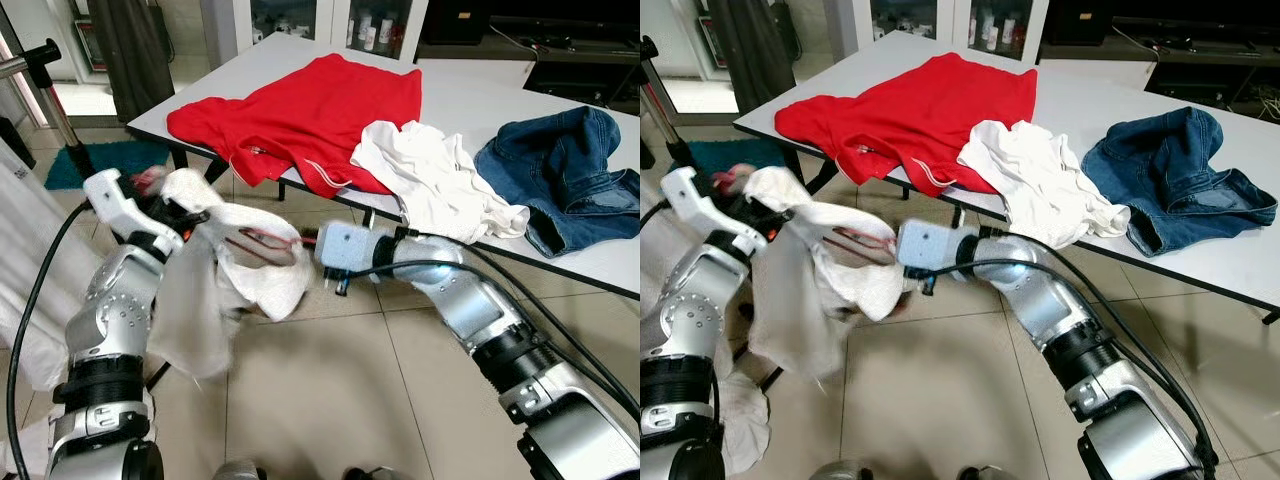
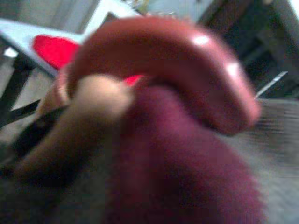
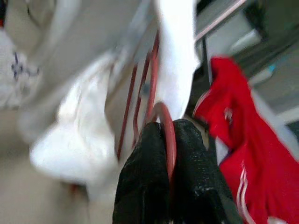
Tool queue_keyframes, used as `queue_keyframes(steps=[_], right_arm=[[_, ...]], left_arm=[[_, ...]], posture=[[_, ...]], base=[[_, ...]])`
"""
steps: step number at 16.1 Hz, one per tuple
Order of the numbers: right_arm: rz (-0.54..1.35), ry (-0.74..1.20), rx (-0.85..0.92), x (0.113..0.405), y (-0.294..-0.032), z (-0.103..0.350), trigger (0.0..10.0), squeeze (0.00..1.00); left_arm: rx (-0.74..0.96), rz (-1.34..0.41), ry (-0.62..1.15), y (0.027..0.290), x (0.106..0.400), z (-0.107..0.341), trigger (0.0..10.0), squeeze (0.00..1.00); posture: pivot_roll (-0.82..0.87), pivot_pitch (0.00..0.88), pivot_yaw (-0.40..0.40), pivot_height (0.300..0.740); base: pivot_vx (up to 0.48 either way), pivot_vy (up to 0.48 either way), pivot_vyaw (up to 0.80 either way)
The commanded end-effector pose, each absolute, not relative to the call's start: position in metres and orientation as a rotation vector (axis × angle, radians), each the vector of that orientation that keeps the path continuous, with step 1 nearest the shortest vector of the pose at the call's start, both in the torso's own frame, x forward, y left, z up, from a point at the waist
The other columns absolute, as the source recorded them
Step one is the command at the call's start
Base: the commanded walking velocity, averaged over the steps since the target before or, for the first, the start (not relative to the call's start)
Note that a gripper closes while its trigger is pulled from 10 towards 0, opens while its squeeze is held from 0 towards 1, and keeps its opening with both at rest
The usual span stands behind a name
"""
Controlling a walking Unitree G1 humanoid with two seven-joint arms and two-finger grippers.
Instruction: Hang hanger
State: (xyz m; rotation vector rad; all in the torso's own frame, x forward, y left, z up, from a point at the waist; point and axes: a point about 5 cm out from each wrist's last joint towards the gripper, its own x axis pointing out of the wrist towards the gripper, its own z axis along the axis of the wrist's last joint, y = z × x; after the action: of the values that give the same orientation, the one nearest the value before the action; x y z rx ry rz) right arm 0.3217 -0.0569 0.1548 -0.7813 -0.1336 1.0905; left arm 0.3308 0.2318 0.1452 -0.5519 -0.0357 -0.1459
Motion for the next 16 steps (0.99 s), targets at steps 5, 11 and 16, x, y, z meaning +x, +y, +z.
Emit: queue_keyframes(steps=[5,11,16], right_arm=[[1.122,-0.239,-0.727,0.317,-0.066,0.171,0.0,0.04],[1.057,-0.352,-0.655,0.322,-0.058,0.192,0.0,0.04],[0.821,-0.357,-0.644,0.347,-0.064,0.204,0.0,0.04]], left_arm=[[-0.540,0.024,-0.019,0.258,0.334,0.140,10.0,0.00],[-0.284,-0.074,0.114,0.236,0.331,0.117,10.0,0.00],[-0.044,-0.223,0.183,0.211,0.325,0.107,10.0,0.00]], posture=[[0.07,0.000,-0.048,0.740],[0.08,0.000,-0.046,0.740],[0.08,0.000,-0.051,0.740]], base=[[0.000,0.000,0.00],[0.000,0.000,0.00],[0.000,0.000,0.00]])
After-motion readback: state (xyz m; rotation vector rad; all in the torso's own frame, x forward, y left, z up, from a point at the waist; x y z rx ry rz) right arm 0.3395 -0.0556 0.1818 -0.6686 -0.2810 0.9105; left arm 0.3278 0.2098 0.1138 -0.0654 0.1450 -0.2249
